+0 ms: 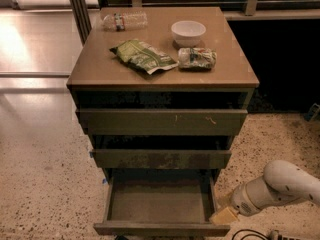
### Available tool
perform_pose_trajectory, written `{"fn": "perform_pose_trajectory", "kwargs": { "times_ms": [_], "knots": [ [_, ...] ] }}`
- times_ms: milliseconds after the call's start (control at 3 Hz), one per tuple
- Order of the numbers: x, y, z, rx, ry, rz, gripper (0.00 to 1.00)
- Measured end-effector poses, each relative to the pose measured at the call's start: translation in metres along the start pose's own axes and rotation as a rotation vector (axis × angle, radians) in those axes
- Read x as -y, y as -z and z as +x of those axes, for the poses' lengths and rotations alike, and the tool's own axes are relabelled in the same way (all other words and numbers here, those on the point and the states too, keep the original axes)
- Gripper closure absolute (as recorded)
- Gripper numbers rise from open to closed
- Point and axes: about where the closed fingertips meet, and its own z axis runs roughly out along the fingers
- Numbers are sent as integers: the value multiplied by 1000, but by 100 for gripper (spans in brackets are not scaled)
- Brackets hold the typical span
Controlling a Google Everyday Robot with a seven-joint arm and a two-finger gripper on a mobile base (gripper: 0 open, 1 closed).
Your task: Close bottom drawer
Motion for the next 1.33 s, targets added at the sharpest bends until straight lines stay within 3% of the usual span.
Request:
{"fn": "perform_pose_trajectory", "kwargs": {
  "times_ms": [333, 667, 1000, 1333],
  "knots": [
    [0, 0, 0, 0, 0, 0, 67],
    [0, 0, 0, 0, 0, 0, 97],
    [0, 0, 0, 0, 0, 0, 100],
    [9, -38, 21, -20, -17, 11, 100]
  ]
}}
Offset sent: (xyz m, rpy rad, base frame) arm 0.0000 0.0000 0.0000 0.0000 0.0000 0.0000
